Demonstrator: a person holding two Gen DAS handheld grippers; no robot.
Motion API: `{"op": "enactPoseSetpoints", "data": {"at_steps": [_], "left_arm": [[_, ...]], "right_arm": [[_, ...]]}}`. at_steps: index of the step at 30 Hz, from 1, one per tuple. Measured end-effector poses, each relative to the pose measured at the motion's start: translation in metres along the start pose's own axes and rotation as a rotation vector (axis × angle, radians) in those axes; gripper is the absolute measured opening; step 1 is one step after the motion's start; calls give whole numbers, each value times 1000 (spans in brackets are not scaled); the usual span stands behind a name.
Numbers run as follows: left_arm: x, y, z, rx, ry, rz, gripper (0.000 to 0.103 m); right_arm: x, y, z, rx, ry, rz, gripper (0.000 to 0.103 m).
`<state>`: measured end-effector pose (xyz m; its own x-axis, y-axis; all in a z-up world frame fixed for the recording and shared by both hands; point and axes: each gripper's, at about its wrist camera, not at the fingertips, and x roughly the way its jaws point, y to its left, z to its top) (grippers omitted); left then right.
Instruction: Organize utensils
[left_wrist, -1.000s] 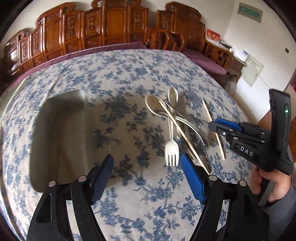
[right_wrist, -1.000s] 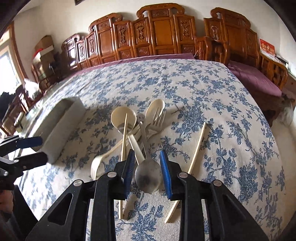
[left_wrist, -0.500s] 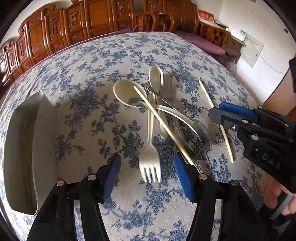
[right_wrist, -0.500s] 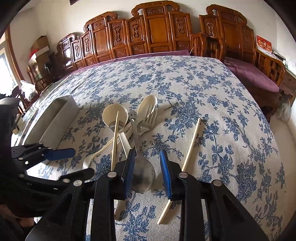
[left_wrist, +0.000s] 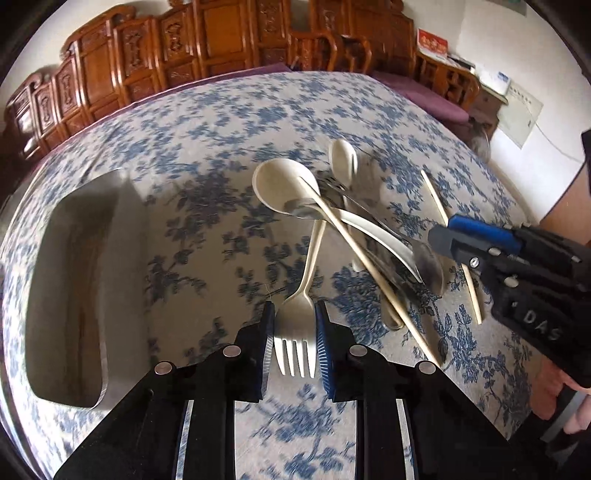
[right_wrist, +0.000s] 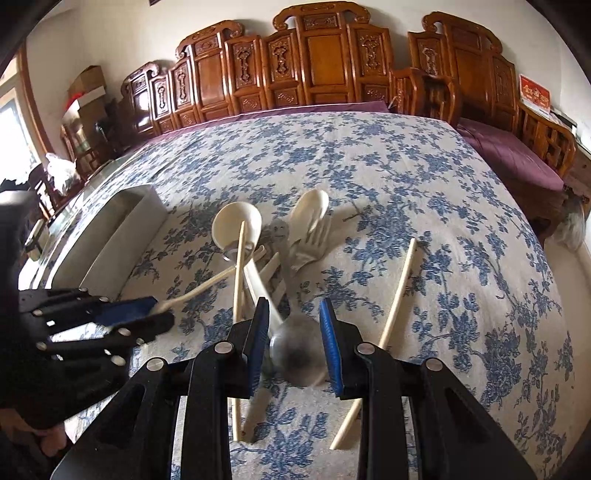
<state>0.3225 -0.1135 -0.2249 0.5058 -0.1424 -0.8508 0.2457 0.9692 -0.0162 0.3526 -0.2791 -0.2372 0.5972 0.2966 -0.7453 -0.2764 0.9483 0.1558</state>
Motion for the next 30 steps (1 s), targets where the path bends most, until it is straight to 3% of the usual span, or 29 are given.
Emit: {"op": "enactPoseSetpoints", "data": {"at_steps": [6,7,8,20,23,30], "left_arm": [[-24,18,-4,-39,-37,15,17],[-28,21,-5,-42,-35,21,6],[-29,23,-6,-44,-29,22,4],[-39,37,-38,-97,-7,17,4],[-46,39,-41,-105,-17,15,4],[-56,37,-44,-101,-34,12,4]], "right_arm": [[0,16,-7,-42,3,39,31],[0,17,-8,-46,7,41,31],[1,19,-9,-53,13,43,31],[18,41,-18,-127,88,70,31],[21,43,-18,-138,105,72,21],[29,45,-23,-156,140,52,18]]}}
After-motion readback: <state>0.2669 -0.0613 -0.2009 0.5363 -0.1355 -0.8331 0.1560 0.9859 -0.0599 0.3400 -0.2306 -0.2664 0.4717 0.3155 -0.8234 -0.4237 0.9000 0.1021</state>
